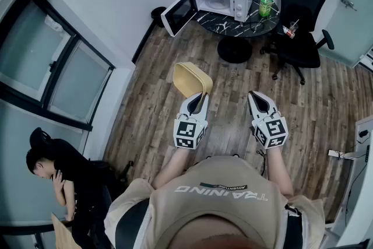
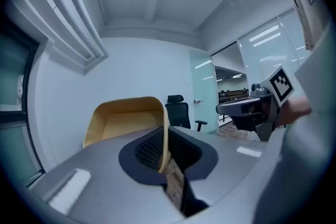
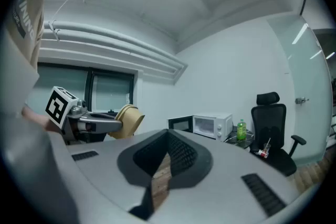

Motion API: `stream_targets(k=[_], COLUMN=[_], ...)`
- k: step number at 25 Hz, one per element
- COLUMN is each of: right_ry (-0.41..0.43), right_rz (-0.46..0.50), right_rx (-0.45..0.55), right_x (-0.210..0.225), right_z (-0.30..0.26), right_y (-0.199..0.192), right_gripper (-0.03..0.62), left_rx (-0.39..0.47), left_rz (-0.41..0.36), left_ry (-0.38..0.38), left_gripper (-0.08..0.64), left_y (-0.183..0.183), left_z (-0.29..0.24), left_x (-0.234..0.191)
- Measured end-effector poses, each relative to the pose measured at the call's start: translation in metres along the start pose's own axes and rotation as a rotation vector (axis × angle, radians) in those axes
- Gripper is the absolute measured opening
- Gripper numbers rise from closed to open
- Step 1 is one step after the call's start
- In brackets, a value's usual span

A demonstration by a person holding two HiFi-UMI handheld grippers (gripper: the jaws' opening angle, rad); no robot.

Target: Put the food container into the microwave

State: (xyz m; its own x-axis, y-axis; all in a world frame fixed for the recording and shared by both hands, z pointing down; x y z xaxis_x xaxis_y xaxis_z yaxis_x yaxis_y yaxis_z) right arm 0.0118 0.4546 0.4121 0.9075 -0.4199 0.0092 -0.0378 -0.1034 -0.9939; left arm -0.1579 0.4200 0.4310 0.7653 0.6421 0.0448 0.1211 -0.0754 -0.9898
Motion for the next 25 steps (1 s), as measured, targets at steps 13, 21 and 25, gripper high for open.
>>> stream_targets(k=[13, 21, 25], right_ry=[0.071, 0.007, 0.006], right_rz=[0.011, -0.012, -0.024], right_rx=[-0.074, -0.139, -0.175], right_x=[-0.036, -0.047, -0.053], right_z=[-0.054, -0.057, -0.052], right_y=[-0.023, -0.045, -0.061], right_gripper=[0.009, 0.009, 0.009], left_rx=[-0.058, -0.134, -0.127], left_rz=[0.04, 0.07, 0.07], left_ry=[-0.042, -0.113, -0.137], left_gripper=[0.028, 0.029, 0.029], left_y=[-0.029, -0.07, -0.074], left_z=[-0.002, -0.004, -0.001], left_x=[-0.03, -0.044, -0.038])
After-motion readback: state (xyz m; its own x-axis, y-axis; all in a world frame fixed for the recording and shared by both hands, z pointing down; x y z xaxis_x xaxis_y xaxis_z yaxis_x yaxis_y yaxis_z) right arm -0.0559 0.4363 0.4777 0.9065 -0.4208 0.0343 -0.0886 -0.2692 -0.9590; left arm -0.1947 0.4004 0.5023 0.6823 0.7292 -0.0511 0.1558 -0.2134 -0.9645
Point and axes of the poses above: the fingertips, and each gripper's own axes: z backward along the fingers, x to its right, y out of its top, the point moved 2 cm from there along z, backward along the fingers, and after that the axes turned 1 degree about y, right-handed, at the moved point
